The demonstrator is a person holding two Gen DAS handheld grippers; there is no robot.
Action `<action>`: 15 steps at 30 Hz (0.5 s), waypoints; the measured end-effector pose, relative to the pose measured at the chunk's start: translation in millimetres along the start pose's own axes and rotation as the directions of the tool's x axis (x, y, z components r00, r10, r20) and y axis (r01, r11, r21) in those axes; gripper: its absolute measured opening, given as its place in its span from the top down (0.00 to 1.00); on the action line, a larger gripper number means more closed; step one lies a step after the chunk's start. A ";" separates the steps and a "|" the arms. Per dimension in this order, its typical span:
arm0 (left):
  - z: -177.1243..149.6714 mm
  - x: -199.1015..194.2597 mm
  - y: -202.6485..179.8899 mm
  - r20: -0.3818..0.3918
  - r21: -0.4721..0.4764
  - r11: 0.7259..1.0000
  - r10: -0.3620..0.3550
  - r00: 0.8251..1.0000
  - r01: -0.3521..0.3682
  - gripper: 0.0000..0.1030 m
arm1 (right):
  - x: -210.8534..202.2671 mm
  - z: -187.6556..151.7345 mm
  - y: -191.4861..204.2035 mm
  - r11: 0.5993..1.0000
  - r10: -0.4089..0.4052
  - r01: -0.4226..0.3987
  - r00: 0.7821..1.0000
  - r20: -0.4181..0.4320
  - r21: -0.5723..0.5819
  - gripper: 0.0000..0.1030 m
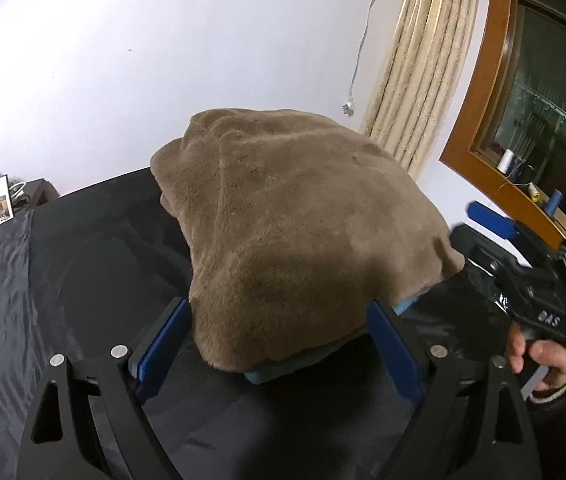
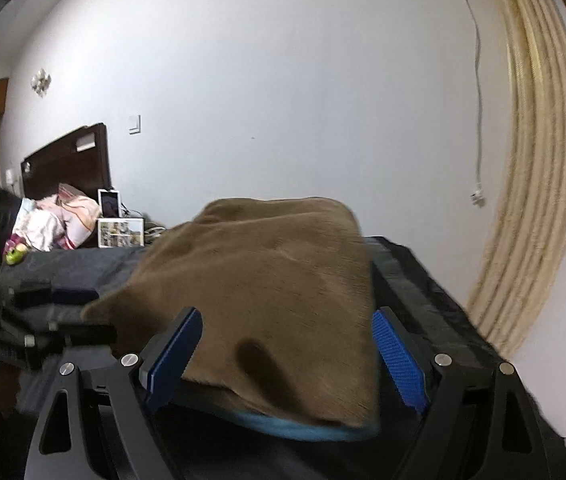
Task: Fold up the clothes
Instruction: 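Lower the bundle onto the blue towel and open both grippers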
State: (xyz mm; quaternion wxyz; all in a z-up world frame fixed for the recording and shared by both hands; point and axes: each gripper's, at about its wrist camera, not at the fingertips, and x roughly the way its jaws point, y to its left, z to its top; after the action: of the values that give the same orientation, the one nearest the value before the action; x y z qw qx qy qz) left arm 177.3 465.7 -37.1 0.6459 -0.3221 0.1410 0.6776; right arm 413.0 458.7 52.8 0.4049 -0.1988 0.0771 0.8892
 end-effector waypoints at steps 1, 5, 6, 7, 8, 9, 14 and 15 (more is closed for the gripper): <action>-1.2 -1.5 2.2 0.001 -0.005 1.000 0.004 1.000 -0.004 0.11 | 2.5 1.2 4.1 1.000 0.003 -0.003 1.000 -0.001 -0.001 0.14; -6.1 -16.9 19.2 0.023 -0.046 0.999 0.003 1.000 -0.002 0.11 | 14.0 11.6 29.2 0.999 0.016 -0.016 1.000 0.009 -0.031 0.14; -6.6 -21.8 24.9 0.030 -0.055 0.998 0.005 1.000 -0.003 0.11 | 16.7 14.2 36.0 0.999 0.021 -0.021 1.000 0.013 -0.041 0.14; -6.0 -26.1 30.0 0.033 -0.060 0.998 0.013 0.999 -0.011 0.11 | 18.9 16.2 41.7 0.998 0.030 -0.029 0.999 0.014 -0.051 0.14; -5.2 -29.7 34.6 0.039 -0.063 0.998 0.025 0.999 -0.022 0.11 | 22.3 17.8 48.0 0.997 0.040 -0.039 0.999 0.015 -0.069 0.14; -4.0 -33.4 39.2 0.050 -0.068 0.997 0.045 0.998 -0.042 0.11 | 25.9 19.1 54.2 0.995 0.049 -0.048 0.999 0.013 -0.088 0.14; -2.1 -45.6 56.4 0.074 -0.112 0.993 0.055 0.996 -0.047 0.11 | 51.6 0.7 80.0 0.981 0.031 -0.042 0.998 -0.057 -0.191 0.14; -2.3 -45.3 57.2 0.072 -0.113 0.992 0.060 0.996 -0.052 0.11 | 56.7 -6.6 83.0 0.977 0.013 -0.029 0.997 -0.075 -0.213 0.11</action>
State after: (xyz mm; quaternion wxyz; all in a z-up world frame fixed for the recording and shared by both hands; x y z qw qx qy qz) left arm 120.8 421.5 -23.6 0.6125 -0.3279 0.0876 0.7139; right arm 318.9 441.0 21.3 0.3686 -0.2727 -0.0019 0.8887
